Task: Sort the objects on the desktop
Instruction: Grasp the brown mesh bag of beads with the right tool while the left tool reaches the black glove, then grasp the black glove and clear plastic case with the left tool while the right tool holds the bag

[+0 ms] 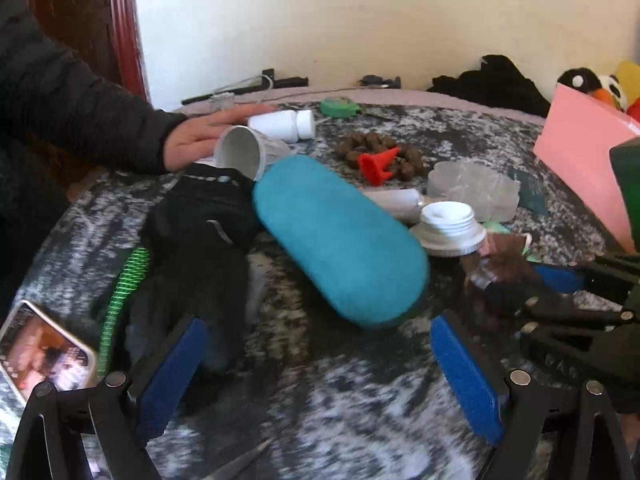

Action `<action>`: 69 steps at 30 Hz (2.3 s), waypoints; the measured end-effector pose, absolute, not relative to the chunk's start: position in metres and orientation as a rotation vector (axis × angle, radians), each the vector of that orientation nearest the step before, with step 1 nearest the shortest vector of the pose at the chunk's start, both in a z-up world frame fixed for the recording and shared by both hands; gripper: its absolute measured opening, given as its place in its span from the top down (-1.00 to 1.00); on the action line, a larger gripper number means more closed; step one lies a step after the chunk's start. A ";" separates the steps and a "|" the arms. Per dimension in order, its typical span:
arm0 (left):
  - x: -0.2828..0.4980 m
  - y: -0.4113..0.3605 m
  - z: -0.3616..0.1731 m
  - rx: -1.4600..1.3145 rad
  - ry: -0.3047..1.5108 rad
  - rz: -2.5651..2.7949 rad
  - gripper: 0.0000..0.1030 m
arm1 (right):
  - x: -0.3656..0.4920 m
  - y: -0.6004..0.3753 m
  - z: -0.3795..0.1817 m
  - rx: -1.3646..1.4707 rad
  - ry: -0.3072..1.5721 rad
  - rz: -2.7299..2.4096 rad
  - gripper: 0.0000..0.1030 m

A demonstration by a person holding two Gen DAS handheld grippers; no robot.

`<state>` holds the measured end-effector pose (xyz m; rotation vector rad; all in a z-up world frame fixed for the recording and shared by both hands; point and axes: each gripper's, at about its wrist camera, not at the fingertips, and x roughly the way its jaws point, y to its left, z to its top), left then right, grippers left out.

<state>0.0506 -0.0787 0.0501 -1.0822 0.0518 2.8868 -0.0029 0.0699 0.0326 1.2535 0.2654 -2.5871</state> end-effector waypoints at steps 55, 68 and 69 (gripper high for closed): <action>0.045 -0.089 0.078 -0.995 -0.008 2.796 -0.13 | 0.036 0.188 0.132 1.056 -0.229 -2.679 0.77; 0.122 -0.066 0.111 -1.016 0.316 2.769 -0.13 | 0.041 0.177 0.147 0.989 -0.240 -2.637 0.76; 0.120 -0.063 0.128 -0.962 0.323 2.783 -0.13 | 0.041 0.175 0.148 0.988 -0.245 -2.631 0.76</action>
